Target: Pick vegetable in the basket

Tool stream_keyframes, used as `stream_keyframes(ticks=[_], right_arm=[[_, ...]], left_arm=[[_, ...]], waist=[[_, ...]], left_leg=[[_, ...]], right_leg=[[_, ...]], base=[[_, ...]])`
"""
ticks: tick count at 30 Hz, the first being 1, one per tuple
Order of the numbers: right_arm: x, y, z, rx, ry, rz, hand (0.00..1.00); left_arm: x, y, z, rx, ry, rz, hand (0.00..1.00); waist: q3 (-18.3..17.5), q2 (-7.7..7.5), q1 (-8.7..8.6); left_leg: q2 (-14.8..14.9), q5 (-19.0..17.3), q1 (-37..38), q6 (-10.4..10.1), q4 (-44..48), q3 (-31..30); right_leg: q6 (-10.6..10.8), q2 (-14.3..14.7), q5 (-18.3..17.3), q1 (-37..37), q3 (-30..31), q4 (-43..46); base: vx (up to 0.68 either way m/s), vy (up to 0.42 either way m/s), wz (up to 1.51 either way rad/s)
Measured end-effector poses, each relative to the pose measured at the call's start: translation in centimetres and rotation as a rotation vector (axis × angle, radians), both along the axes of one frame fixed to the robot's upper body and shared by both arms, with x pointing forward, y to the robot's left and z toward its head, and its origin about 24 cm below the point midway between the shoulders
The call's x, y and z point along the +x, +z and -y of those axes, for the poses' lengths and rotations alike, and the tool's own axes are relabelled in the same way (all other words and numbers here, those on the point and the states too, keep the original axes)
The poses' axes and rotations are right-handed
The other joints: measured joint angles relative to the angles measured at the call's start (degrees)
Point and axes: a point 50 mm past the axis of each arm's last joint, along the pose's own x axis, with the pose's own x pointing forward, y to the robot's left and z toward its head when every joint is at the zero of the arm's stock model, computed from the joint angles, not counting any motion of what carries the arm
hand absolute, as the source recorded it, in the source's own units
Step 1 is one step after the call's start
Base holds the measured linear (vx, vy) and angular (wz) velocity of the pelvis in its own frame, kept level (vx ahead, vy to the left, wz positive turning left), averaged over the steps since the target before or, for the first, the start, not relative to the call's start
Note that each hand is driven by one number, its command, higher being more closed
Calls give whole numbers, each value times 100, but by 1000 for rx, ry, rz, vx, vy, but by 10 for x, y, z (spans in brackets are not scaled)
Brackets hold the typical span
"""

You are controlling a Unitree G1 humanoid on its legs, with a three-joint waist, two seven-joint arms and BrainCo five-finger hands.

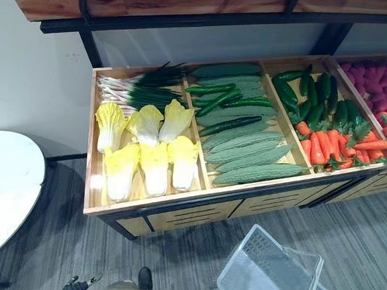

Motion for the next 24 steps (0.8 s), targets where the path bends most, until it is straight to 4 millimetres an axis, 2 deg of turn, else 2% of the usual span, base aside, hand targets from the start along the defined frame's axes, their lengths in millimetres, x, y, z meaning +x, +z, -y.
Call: stream_keyframes(ticks=[1, 2, 3, 5, 6, 8, 10, 11, 12, 13, 14, 15, 16, 18, 19, 22, 24], right_arm=[[0, 0, 0, 1, 0, -2, 100], [1, 0, 0, 1, -1, -3, 100], [1, 0, 0, 4, -2, -4, 100], [3, -1, -3, 6, 7, -4, 100], [2, -2, -6, 15, 19, -9, 100], [4, -3, -8, 20, 34, -11, 100], [13, -4, -12, 27, 46, 11, 100], [13, -6, -16, 39, 44, 12, 100], [11, -7, -19, 46, 38, 9, 100], [7, -10, -25, 65, 23, 4, 100], [1, -13, -32, 83, -3, -4, 100], [-3, -14, -33, 86, -30, -9, 100], [-4, -13, -31, 83, -56, -2, 100], [-4, -11, -28, 67, -55, 3, 100], [-6, -12, -27, 65, -58, -3, 100], [-12, -13, -31, 62, -52, -25, 100], [-9, -12, -33, 46, -13, -31, 100]], left_arm=[[-1, 0, 1, -5, -6, -4, 0], [0, 0, 1, -5, -24, -7, 0], [1, 0, 0, 0, -39, -6, 0], [1, 1, -5, 13, -51, -5, 0], [3, 2, -6, 19, -51, 2, 0], [9, 4, -9, 34, -48, 25, 0], [15, 6, -8, 29, 2, 54, 0], [27, 8, -8, 39, 15, 88, 0], [33, 10, -8, 46, 21, 110, 0], [40, 14, -10, 56, 53, 150, 0], [48, 19, -15, 67, 85, 192, 0], [53, 21, -15, 75, 109, 214, 0], [57, 22, -6, 71, 138, 244, 0], [61, 24, 8, 53, 166, 276, 0], [60, 25, 10, 54, 180, 285, 0], [73, 44, -3, 117, 256, 400, 0], [91, 72, -16, 202, 279, 550, 0]], waist=[[-9, 14, -10], [-13, 22, -30], [-4, 6, -11], [-22, 11, 9], [-48, -81, -10], [-43, -170, 50], [-43, -158, 78], [-20, -120, 73], [-7, -114, 75], [-11, -165, 66], [-76, -346, 62], [-121, -300, 76], [-155, -212, 116], [-201, 83, 138], [-232, 133, 128], [-258, 128, 128], [-265, 80, 183]], left_leg=[[13, -4, 15, 2, 0, -14], [52, -5, 42, 1, 1, -66], [110, -4, 99, 0, 2, -103], [178, -5, 215, 0, 2, -179], [189, -7, 192, 2, 1, -269], [263, -2, 169, 3, 2, -321], [396, 41, 22, -59, 42, -471], [503, 35, -119, -132, 172, -603], [555, 15, -185, -185, 243, -666], [603, 5, -263, -328, 325, -759], [585, 39, -291, -468, 280, -858], [678, 102, -275, -570, 162, -858], [835, 215, -213, -705, 17, -822], [1111, 347, -205, -764, 28, -840], [1163, 352, -192, -773, 29, -840], [1324, 381, -139, -813, 37, -851], [1289, 391, -138, -826, 37, -857]], right_leg=[[-2, -34, 2, -115, 85, 271], [-118, -94, 82, -417, 303, 939], [-269, -105, 315, -769, 623, 1642], [-190, -32, 661, -1175, 1193, 2367], [-176, 22, 612, -1162, 1449, 2406], [-226, 94, 390, -1081, 1493, 2209], [-254, 108, -55, -1017, 1403, 1500], [-231, 125, -45, -946, 1431, 970], [-176, 138, -8, -913, 1468, 714], [35, 146, 192, -799, 1472, 184], [262, 93, 343, -657, 1415, -115], [316, 160, 160, -515, 1296, -307], [292, 357, 46, -456, 1134, -580], [223, 632, 35, -353, 1031, -654], [192, 695, 17, -316, 991, -680], [116, 864, -30, -128, 782, -770], [117, 832, -32, -41, 716, -812]], base=[[-57, 8, 15], [-1, 5, 17], [5, 7, 17], [15, -22, 21], [29, -53, 31], [75, -95, 12], [60, -157, -2], [24, -165, 17], [29, -298, 39], [36, -416, 46], [41, -458, 51], [63, -390, 22], [72, -280, 0], [65, -241, -1], [75, -240, 18], [81, -129, 22], [56, -4, 14]])
